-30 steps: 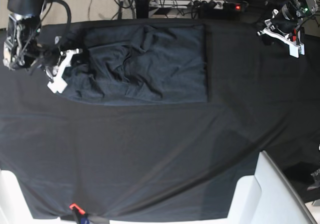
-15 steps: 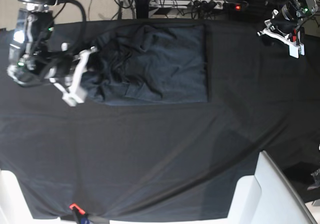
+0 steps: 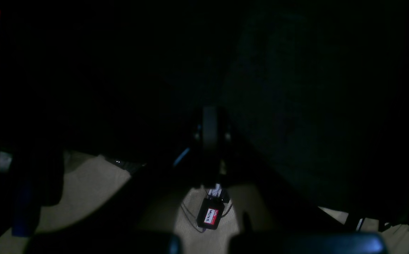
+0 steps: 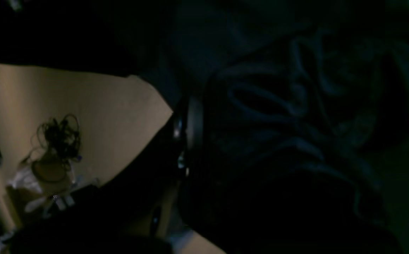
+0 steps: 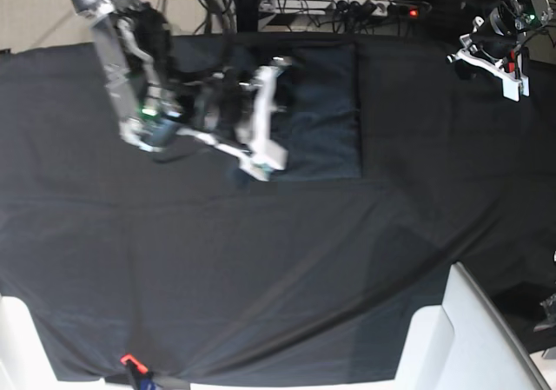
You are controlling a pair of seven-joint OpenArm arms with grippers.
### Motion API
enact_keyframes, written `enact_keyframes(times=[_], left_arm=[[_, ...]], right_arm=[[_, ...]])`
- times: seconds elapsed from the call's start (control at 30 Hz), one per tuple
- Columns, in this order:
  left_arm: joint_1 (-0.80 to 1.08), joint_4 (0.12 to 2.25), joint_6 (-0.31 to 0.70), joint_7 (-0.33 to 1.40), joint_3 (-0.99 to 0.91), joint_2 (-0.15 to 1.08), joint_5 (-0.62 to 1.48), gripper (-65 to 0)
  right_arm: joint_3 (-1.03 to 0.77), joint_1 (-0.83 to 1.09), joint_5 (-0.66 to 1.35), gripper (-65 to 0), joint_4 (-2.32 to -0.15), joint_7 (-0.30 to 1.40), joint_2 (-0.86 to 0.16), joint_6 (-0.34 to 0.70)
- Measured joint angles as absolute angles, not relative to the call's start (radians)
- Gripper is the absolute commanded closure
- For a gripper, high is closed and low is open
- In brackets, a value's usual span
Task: Fold the T-shirt properly
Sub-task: 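Lift the short end with the right gripper and fold it over the middle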
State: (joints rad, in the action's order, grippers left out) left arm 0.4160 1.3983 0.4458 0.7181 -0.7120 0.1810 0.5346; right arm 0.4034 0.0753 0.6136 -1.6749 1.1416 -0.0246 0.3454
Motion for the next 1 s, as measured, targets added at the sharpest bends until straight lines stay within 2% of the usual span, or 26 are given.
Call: enact_keyframes(times=[0.1, 0.27, 0.33, 0.53, 1.0], left_arm=[[0.416, 1.398, 0.446, 0.718, -0.712, 0.184, 0.535, 0.0], [0.416, 1.398, 0.446, 0.717, -0.712, 0.186, 0.535, 0.0], [0.417, 1.398, 0.445, 0.717, -0.712, 0.186, 0.534, 0.0], [0.416, 1.398, 0.446, 0.718, -0.712, 0.186, 0.534, 0.0], [0.479, 1.497, 0.446, 0.718, -0.719, 0.231, 0.531, 0.0]], right_arm=[[0.444, 0.028, 0.611, -0.5, -1.599, 1.117, -0.028, 0.286], [0.515, -0.027, 0.609, -0.5, -1.475, 1.074, -0.032, 0.257], [0.545, -0.042, 0.611, -0.5, -1.434, 1.045, -0.028, 0.208], [0.629, -0.064, 0.611, -0.5, -1.41, 1.013, -0.032, 0.146], [0.645, -0.123, 0.609, -0.5, -1.303, 0.987, 0.003, 0.135]])
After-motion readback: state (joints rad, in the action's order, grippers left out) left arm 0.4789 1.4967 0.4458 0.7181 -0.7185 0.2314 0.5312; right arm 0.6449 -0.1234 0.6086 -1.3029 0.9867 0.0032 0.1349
